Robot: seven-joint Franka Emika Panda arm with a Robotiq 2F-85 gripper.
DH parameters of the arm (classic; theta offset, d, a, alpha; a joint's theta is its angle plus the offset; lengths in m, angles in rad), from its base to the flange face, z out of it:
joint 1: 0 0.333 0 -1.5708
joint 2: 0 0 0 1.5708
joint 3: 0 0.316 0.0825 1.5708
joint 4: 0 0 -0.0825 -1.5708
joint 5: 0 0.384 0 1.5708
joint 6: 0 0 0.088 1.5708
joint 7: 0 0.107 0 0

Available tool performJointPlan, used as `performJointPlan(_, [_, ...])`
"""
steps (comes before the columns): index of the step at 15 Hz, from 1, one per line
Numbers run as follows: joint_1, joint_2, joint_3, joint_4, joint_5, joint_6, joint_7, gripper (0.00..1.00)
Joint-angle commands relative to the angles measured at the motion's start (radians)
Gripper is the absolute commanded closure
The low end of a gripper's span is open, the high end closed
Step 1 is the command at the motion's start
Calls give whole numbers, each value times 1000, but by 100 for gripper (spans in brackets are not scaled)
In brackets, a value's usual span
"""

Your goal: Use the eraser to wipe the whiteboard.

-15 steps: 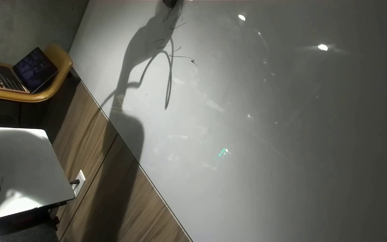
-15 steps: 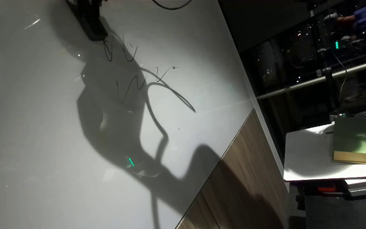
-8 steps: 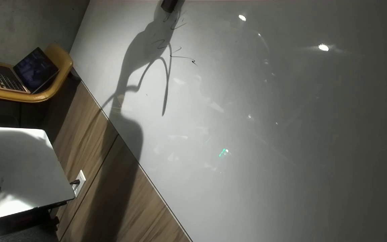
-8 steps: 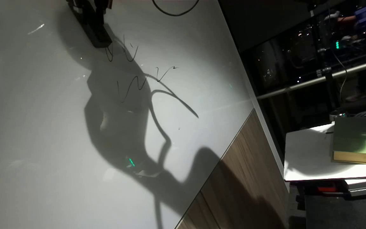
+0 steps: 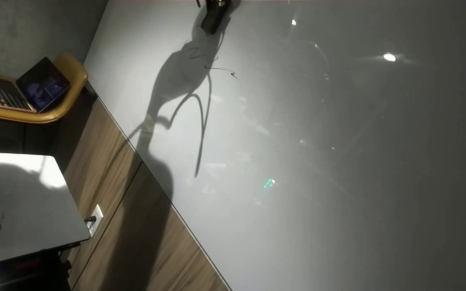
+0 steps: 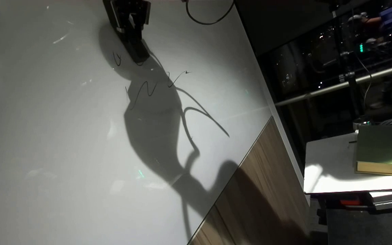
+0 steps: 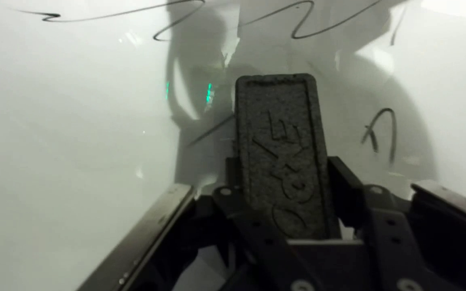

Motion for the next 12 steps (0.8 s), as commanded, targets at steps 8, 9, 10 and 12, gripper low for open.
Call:
performJointPlan(8, [-98, 9, -75, -159, -13, 200, -57, 71])
performJointPlan(9, [-89, 6, -62, -157, -10, 195, -47, 71])
performJointPlan(10, [-72, -3, -36, -155, -20, 178, -16, 71])
performJointPlan(12, [-52, -6, -4, -153, -38, 166, 16, 71])
